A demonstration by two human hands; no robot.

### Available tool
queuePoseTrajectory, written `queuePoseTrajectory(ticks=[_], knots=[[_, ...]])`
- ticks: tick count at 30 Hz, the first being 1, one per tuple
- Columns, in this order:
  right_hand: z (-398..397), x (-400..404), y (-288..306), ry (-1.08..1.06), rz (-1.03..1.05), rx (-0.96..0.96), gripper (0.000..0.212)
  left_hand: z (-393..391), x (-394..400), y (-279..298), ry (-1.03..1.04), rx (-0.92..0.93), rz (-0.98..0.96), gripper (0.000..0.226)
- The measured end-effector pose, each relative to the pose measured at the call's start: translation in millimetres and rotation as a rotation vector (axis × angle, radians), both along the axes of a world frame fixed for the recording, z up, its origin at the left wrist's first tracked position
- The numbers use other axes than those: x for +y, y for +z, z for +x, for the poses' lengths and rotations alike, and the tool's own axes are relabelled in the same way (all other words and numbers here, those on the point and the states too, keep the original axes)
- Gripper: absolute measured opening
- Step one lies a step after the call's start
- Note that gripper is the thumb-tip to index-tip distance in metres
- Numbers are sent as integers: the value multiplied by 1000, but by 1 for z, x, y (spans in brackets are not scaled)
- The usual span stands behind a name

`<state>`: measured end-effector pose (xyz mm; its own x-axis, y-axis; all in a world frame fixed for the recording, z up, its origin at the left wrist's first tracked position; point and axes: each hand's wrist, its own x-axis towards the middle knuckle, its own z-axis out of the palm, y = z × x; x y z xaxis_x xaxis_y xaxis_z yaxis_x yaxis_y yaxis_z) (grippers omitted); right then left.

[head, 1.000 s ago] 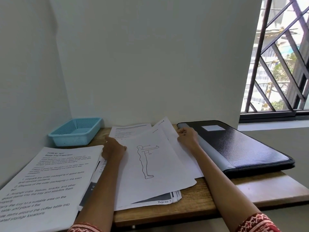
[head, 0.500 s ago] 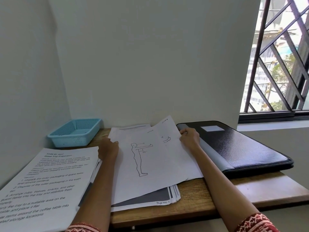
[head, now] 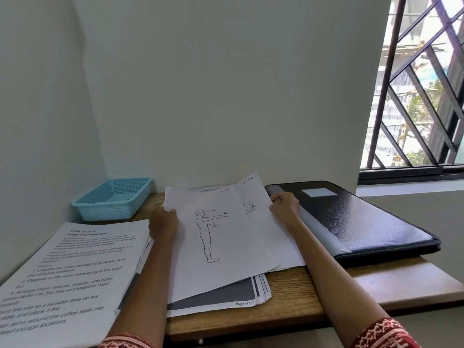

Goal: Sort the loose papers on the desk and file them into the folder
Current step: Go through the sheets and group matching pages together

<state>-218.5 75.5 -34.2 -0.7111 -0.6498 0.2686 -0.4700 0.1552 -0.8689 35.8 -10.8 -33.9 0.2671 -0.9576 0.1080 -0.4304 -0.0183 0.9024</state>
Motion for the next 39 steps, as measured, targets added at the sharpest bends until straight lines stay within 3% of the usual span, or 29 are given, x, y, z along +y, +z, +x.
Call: queuePoseTrajectory(ticks=[4,8,11,14,17,19,21,24,39], knots=[[3,3,4,28,-10,-59,24,1,-1,0,-12,43,0,36],[14,9,15,339,-60,-361,21,3,-4,-3,-115,317,27,40],[27,10,16,513,-21,-354,20,2,-12,-5,-162,464,110,56],[26,7,11,457,-23,-277,13,5,-8,-2,-119,370,127,51],[6,4,6,163,106,171,8,9,0,2,-50,120,73,48],[3,3,2,145,243,296,22,11,3,3,-47,49,32,50],[6,0,-3,214,312,285,38,12,3,3,-53,30,14,49],[6,-2,-6,214,294,274,44,11,6,3,-45,22,3,47],[3,-1,-2,178,254,136,20,9,6,3,-48,41,0,41]])
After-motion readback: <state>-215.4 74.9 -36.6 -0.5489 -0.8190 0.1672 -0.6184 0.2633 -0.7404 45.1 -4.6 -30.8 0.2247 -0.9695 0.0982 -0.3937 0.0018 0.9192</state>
